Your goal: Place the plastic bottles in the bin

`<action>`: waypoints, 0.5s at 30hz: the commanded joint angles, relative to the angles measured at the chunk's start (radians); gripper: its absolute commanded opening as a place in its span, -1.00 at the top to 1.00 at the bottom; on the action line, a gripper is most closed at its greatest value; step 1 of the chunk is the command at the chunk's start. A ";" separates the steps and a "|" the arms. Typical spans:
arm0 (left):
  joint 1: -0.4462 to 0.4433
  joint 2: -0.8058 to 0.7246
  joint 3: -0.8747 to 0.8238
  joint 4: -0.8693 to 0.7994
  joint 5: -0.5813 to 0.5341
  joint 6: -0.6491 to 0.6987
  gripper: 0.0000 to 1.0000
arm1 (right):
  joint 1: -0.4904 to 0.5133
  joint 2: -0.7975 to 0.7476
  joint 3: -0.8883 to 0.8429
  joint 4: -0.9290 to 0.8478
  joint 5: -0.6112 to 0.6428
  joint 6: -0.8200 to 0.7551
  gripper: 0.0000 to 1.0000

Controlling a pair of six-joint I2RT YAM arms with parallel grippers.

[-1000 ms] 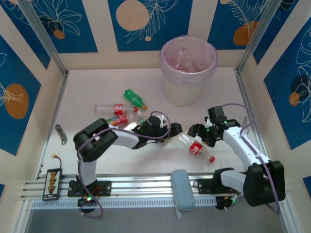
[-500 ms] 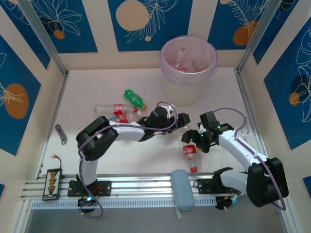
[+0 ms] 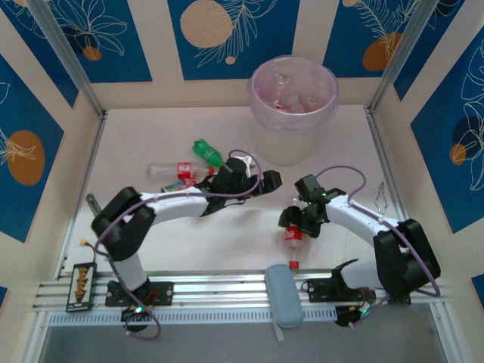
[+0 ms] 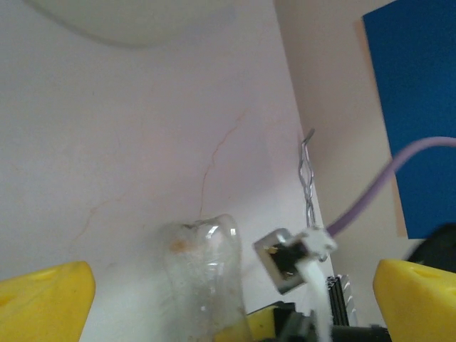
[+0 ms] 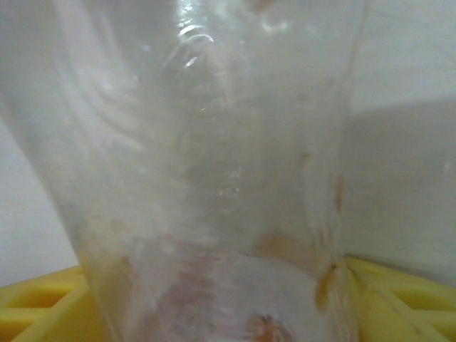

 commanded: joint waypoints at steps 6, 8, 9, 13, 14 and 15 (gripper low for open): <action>0.065 -0.302 -0.157 -0.246 -0.138 0.160 -1.00 | 0.041 0.040 0.083 -0.040 0.121 -0.008 -0.24; 0.080 -0.356 -0.191 -0.278 -0.154 0.169 -1.00 | 0.041 0.041 0.099 -0.056 0.130 -0.022 -0.20; 0.090 -0.381 -0.210 -0.285 -0.157 0.169 -1.00 | 0.042 0.039 0.107 -0.063 0.135 -0.028 -0.19; 0.123 -0.473 -0.281 -0.319 -0.179 0.169 -1.00 | 0.044 0.021 0.138 -0.103 0.160 -0.055 -0.10; 0.131 -0.498 -0.293 -0.339 -0.190 0.172 -1.00 | 0.045 0.004 0.151 -0.120 0.167 -0.072 -0.09; 0.140 -0.525 -0.308 -0.359 -0.198 0.177 -1.00 | 0.049 -0.016 0.165 -0.138 0.165 -0.098 -0.08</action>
